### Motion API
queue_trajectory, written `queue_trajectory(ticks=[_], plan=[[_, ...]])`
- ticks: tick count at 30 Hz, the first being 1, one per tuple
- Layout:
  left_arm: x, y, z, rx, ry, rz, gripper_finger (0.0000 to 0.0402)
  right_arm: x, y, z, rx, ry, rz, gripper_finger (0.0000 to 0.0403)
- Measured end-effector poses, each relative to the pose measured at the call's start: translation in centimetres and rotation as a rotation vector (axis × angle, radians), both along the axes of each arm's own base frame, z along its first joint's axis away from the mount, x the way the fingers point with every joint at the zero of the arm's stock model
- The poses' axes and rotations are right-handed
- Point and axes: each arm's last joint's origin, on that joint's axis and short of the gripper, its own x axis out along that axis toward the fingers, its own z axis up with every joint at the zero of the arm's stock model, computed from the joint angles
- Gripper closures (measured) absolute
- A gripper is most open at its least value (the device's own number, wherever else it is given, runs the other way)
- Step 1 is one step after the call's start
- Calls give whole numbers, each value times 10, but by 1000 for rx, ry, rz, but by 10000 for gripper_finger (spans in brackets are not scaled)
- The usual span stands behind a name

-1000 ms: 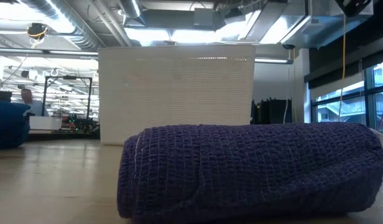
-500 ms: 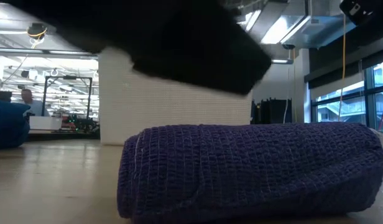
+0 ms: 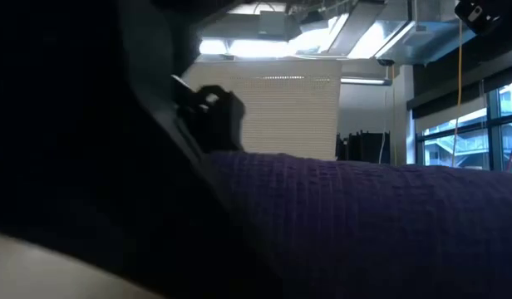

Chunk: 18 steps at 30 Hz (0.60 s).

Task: Pick & place medical supplies in basket/bin
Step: Put the purple bandage into the white bin

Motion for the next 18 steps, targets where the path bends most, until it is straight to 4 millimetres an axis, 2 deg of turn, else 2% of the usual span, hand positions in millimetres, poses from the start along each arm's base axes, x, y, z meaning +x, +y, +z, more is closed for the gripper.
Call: queue_trajectory(ticks=[4,12,16,18], plan=[[2,4,-1,2,10,-5,233,0,0,0,-2,2,-3,192],[7,8,16,16,-66,-52,291,0,0,0,-5,4,-2,192],[7,8,38,-13,-122,-37,298,0,0,-1,-7,6,-2,192],[6,10,55,-39,-161,-13,299,0,0,-1,-7,6,-2,192]])
